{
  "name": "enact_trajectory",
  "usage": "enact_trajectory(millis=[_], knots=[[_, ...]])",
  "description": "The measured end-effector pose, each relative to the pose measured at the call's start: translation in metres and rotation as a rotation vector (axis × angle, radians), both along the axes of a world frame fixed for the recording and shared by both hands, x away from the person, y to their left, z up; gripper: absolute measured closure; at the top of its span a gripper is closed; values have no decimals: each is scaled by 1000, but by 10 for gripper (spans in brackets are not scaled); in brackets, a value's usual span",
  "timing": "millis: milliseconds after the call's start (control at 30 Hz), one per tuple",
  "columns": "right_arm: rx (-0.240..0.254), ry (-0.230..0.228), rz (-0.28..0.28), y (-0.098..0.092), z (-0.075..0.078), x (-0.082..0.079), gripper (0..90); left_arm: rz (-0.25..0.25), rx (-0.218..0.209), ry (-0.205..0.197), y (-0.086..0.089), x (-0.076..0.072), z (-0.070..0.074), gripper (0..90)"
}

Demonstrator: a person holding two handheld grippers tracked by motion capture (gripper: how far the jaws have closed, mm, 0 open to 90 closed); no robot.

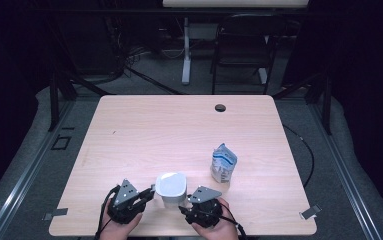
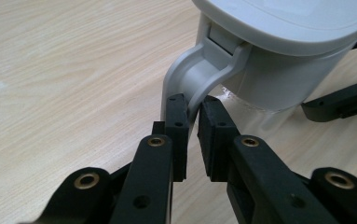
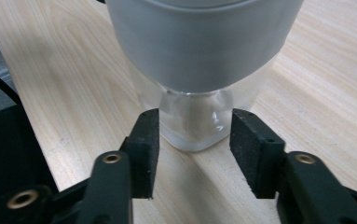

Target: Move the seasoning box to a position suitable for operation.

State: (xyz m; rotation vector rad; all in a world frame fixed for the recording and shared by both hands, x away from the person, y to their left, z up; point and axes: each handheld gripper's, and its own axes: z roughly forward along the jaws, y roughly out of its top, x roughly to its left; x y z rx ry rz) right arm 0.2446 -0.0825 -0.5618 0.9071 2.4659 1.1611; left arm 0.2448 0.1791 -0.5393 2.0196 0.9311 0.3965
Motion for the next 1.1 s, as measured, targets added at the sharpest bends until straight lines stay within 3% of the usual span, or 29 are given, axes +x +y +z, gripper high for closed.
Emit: enact_trajectory(millis=[167, 267, 533, 767, 867, 1033, 1100], knots=[[1, -15, -5, -2, 1, -4, 589, -17, -22, -8, 5, -4, 7, 755], [44, -10, -14, -9, 9, -3, 593, -20, -37, -19, 11, -6, 16, 725], [78, -37, -59, -23, 18, -1, 532, 20, -42, -24, 13, 5, 36, 619], [84, -27, -65, -23, 28, 4, 471, -35, -57, -16, 9, 15, 51, 595], [46, -52, -69, -21, 40, 8, 524, -52, -6, -44, 5, 16, 57, 632], [4, -66, -97, -17, 52, 16, 577, -60, -17, -40, 1, 21, 63, 651], [32, -59, -86, -17, 55, 19, 664, -78, -30, -29, 0, 23, 65, 678]])
